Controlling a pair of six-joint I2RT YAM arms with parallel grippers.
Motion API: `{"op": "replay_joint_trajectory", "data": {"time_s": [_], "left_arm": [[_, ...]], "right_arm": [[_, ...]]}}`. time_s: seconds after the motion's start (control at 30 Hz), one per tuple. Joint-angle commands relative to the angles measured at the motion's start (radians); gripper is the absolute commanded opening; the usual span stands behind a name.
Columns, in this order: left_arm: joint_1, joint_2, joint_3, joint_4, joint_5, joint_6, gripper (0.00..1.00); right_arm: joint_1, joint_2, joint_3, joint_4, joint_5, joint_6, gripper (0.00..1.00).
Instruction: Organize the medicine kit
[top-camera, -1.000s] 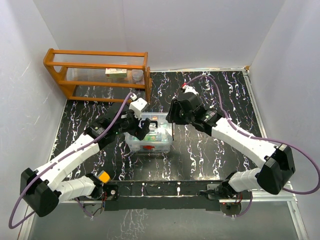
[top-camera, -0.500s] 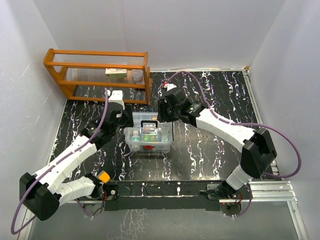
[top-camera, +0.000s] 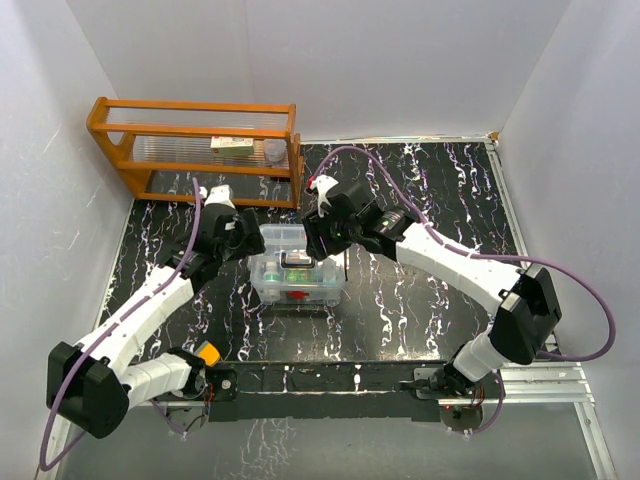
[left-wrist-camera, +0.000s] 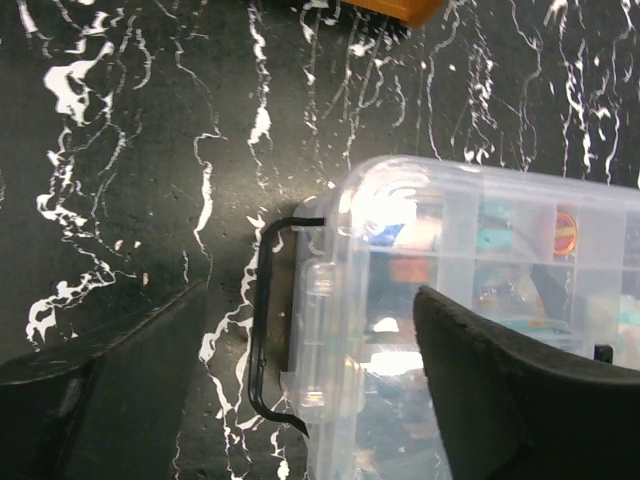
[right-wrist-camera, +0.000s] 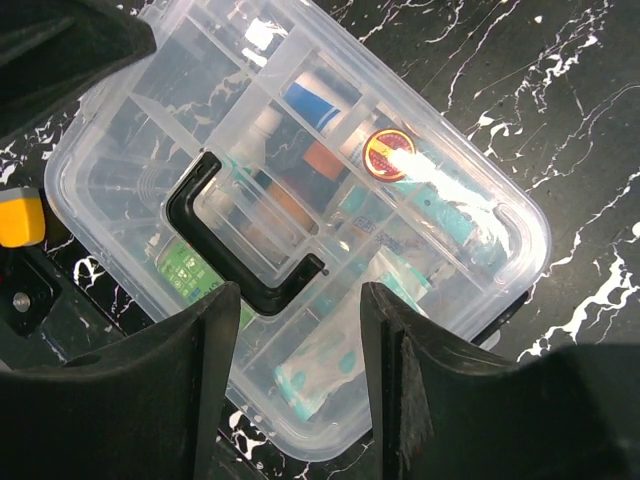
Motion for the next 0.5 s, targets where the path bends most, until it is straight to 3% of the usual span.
{"op": "replay_joint_trajectory", "data": {"time_s": [0.0,0.07,0.3,0.47], "left_arm": [[0.074,-0.011,0.003,-0.006,0.002,-0.072,0.87],[0.109,-0.017,-0.002,0.017,0.023,-0.095,0.98],[0.215,-0.042,-0.112,0.178,0.246,-0.158,0.99],[0.273,-0.059,-0.225,0.326,0.43,-0.22,0.99]], "right_arm": [[0.021,-0.037,0.034,0.032,0.053,0.005,0.51],[0.047,-0.022,0.048,0.042,0.125,0.034,0.56],[0.128,0.092,0.148,0.0,0.357,0.107,0.62],[0.172,0.169,0.224,-0.037,0.434,0.085,0.65]]}}
